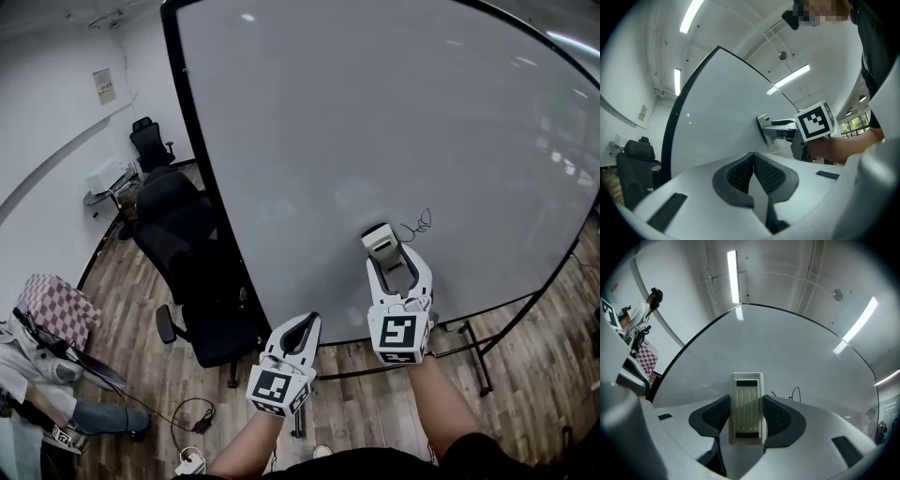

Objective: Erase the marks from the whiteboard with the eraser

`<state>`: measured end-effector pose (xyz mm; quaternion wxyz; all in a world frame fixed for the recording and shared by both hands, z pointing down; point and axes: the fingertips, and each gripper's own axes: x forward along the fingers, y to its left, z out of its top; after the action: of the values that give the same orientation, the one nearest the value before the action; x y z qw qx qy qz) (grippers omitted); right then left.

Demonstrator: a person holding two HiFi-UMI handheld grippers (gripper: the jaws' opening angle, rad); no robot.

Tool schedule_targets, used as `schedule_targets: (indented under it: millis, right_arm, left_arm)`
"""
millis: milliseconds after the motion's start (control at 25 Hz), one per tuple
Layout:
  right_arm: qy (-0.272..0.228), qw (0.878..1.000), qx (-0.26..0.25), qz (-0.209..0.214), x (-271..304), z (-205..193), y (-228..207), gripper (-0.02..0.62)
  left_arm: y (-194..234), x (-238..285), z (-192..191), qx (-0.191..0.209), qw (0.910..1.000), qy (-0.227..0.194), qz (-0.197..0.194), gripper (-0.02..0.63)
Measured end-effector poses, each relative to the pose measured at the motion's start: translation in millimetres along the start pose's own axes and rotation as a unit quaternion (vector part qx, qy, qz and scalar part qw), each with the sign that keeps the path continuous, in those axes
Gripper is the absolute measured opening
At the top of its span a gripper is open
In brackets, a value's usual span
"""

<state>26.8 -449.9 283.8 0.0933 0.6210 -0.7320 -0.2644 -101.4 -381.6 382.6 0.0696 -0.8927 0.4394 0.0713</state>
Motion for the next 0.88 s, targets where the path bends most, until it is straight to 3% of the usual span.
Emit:
schedule_targets:
  millis: [240, 880]
  right_arm:
    - [-0.011, 1.000, -0.001, 0.017, 1, -2, -8, 0.249]
    - [-0.029, 0.998, 0.047, -0.017, -7, -13, -94, 0.250]
  left_arm:
    - [-12, 17, 4, 0.006, 0.9999, -0.002, 0.008, 0.020]
    - [-51, 41, -4, -0.017, 0.9994, 0.006, 0.029, 0.020]
